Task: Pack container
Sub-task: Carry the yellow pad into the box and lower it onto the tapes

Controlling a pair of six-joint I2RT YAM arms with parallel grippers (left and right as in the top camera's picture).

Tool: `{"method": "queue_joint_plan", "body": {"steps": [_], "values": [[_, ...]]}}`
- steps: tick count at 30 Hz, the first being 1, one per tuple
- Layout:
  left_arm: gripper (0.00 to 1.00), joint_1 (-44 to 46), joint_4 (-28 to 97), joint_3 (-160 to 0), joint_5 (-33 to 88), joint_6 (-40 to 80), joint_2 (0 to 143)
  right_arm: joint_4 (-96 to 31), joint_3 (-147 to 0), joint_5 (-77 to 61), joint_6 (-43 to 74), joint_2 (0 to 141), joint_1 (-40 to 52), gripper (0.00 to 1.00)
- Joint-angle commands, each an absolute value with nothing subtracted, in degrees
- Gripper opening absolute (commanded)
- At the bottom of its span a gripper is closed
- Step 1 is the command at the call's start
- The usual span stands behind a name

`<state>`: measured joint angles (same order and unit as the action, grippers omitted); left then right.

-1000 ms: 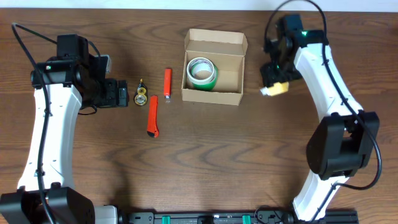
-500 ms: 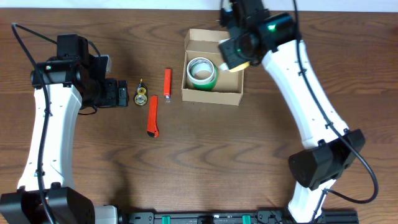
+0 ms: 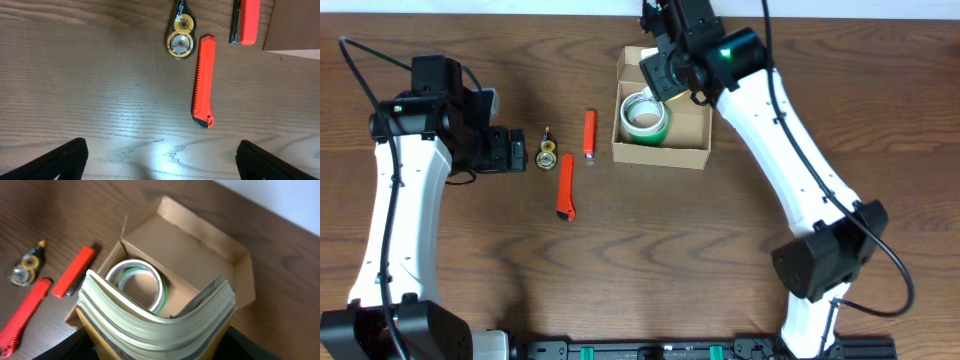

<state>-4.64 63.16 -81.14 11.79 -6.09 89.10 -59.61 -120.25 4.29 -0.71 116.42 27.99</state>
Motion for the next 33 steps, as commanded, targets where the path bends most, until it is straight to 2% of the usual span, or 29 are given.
{"method": "queue_joint_plan", "body": {"steps": [1,22,27,33], "values": [[0.95,-4.6,63.5,-82.4,11.6,-6.7,89.6,-59.3,-121.2,4.4,0.4,120.0,28.1,0.61],[0.95,-4.6,63.5,-82.4,11.6,-6.7,89.6,-61.2,-121.2,-0.7,1.3,131.2,30.3,0.62],[0.95,-4.6,63.5,-82.4,11.6,-6.7,89.6,-61.0,-121.2,0.2,1.2,131.5,31.2,0.64],[0.95,-4.6,63.5,-82.4,11.6,-6.7,89.6,-61.1,-121.2,1.9,1.2,131.6,31.3,0.72]]}}
